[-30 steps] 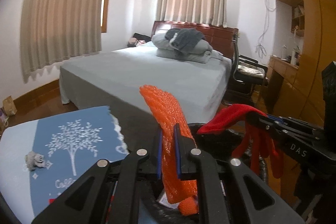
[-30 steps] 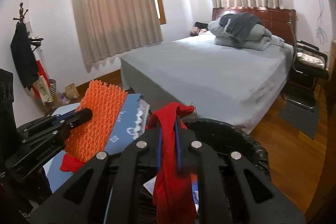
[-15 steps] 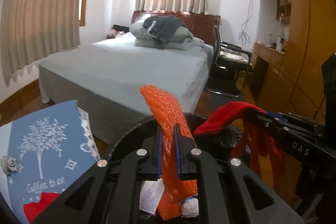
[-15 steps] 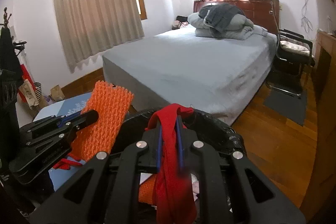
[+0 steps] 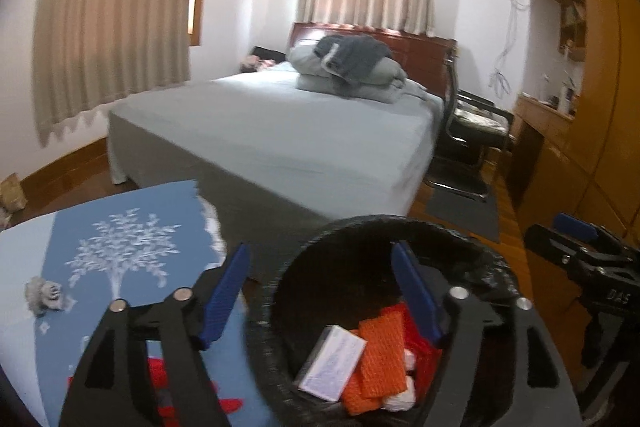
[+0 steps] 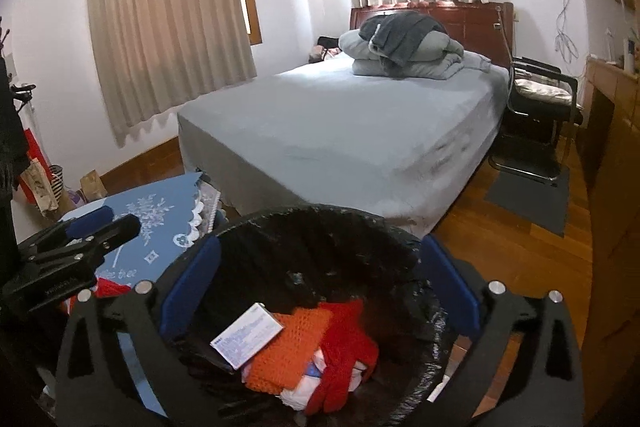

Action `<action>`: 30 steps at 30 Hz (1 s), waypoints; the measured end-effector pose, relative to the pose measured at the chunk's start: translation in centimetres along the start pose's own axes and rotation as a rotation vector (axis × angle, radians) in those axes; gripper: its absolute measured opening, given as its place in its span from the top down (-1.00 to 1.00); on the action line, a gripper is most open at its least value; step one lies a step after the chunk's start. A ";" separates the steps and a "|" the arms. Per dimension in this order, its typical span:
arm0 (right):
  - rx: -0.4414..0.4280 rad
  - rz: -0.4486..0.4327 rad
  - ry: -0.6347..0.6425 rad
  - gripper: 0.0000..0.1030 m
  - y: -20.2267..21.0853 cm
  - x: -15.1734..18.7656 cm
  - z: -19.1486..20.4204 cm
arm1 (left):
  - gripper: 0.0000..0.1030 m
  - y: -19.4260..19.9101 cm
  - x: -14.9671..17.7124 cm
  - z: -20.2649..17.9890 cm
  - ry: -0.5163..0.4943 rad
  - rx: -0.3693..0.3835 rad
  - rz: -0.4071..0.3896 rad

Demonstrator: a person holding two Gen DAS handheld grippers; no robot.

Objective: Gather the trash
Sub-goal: 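Grasp the red glove on the tablecloth with the right gripper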

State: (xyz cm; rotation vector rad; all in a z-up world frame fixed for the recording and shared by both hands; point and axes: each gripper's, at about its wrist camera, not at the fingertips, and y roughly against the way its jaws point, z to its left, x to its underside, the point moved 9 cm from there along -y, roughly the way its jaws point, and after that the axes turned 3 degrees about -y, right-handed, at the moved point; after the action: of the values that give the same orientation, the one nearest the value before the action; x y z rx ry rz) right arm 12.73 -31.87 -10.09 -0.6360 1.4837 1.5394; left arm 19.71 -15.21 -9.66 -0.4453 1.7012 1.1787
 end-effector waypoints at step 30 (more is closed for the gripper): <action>-0.322 0.104 0.176 -0.89 -3.4 3.2 21.3 | -0.80 11.5 7.1 20.6 0.168 -0.416 0.011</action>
State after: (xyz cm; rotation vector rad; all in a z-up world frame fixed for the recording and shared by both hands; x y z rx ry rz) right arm 18.52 -10.92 -11.23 -0.9129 1.4259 1.8641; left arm 18.56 9.37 -11.01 -0.8085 1.5956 1.5455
